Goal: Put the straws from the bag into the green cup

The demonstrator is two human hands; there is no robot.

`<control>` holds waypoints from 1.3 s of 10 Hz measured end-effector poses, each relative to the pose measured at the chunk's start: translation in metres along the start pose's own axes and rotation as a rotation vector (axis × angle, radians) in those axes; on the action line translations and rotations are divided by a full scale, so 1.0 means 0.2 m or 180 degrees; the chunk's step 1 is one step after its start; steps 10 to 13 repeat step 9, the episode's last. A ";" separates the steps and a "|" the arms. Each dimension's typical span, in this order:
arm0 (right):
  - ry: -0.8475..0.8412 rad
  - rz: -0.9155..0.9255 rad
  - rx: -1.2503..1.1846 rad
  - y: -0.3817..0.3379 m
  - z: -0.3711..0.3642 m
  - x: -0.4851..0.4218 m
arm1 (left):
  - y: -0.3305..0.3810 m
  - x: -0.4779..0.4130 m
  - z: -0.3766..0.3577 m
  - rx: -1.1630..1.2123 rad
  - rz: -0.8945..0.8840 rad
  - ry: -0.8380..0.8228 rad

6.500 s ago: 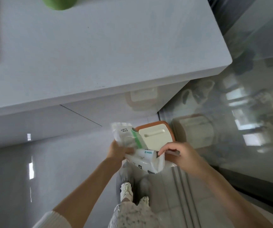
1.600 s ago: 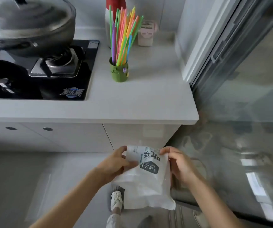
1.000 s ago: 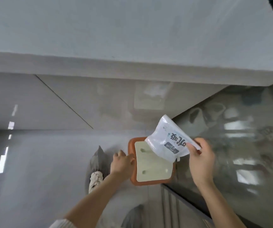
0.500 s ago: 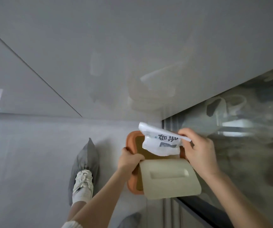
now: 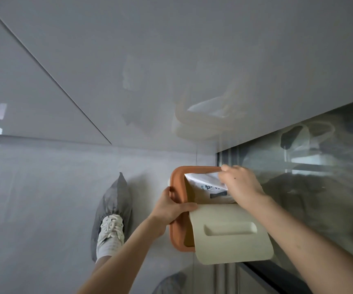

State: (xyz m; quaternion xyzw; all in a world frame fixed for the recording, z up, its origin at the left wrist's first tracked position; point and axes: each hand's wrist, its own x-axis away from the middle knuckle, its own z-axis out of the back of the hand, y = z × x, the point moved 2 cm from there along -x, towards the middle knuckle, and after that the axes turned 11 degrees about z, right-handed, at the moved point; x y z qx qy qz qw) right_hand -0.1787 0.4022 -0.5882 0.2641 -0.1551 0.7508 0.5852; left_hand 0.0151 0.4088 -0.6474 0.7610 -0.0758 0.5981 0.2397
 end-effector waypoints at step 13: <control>0.1045 -0.1342 -0.3020 -0.08 0.48 0.45 | 0.19 0.53 -0.02 -0.1808 -0.0725 0.0919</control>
